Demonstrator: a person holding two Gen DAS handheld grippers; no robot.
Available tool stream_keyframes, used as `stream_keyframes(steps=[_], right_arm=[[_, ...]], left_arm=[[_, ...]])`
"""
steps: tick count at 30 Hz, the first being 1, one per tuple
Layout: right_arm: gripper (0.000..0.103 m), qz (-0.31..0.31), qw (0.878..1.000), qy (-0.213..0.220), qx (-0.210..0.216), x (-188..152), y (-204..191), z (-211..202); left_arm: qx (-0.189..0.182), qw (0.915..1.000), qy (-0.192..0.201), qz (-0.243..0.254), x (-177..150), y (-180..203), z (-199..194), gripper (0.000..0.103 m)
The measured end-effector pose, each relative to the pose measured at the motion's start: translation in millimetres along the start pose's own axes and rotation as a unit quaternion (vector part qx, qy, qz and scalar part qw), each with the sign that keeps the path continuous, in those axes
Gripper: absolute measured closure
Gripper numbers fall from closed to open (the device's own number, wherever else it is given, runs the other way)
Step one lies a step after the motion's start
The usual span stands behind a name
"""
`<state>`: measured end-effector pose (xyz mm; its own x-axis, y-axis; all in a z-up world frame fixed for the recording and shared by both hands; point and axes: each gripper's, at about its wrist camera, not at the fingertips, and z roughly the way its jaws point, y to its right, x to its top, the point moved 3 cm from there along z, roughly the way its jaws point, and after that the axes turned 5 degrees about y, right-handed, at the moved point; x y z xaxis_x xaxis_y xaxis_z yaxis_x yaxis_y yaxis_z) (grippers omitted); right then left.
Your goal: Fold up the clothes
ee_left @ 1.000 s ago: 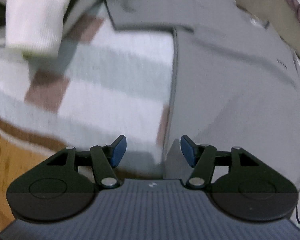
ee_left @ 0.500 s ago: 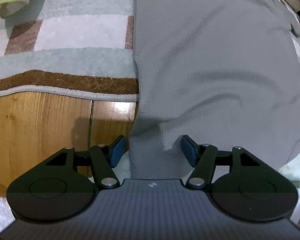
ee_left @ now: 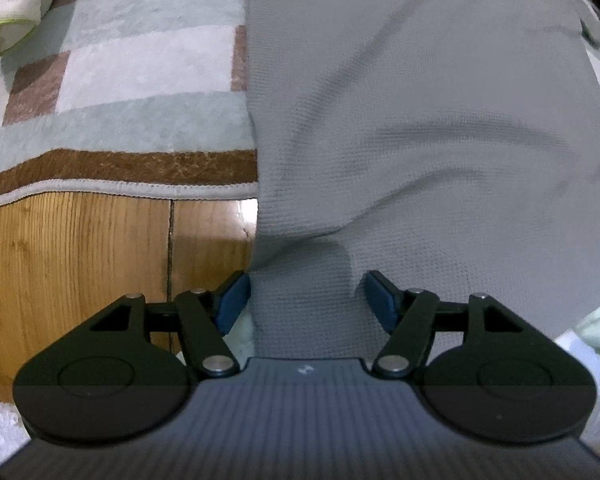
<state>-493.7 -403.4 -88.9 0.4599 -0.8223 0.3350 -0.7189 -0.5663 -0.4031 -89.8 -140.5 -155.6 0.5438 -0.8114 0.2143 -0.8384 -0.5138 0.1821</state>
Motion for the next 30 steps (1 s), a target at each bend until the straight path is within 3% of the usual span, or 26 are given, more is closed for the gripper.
stream_keyframes(steps=[3,6,9,14,19,23,30], right_arm=[[0.095,-0.003,0.995,0.058,0.078,30.5,-20.2,-27.3],[0.095,-0.009,0.987,0.108,0.117,71.4,-34.2,-46.4],[0.095,-0.005,0.979,0.147,0.139,117.5,-46.8,-48.6],[0.095,-0.03,0.977,0.167,0.131,184.1,-77.8,-25.5],[0.095,-0.051,0.979,0.16,0.115,216.5,-99.3,-2.0],[0.095,-0.054,0.978,0.162,0.119,225.4,-101.6,2.3],[0.095,-0.049,0.978,0.17,0.113,230.1,-93.6,-5.1]], left_arm=[[-0.025,0.9971,0.072,0.003,5.5,1.6,-21.7,0.038],[-0.049,0.9878,0.147,0.018,9.9,13.2,-44.6,0.038],[-0.071,0.9779,0.191,0.048,11.9,30.8,-58.9,0.038],[-0.123,0.973,0.177,0.084,10.4,47.4,-54.3,0.037],[-0.166,0.9678,0.15,0.115,10.5,61.9,-40.1,0.032],[-0.103,0.9746,0.126,0.154,4.1,67.5,-21.3,0.032],[-0.007,0.9773,0.081,0.196,0.1,68.1,1.7,0.031]])
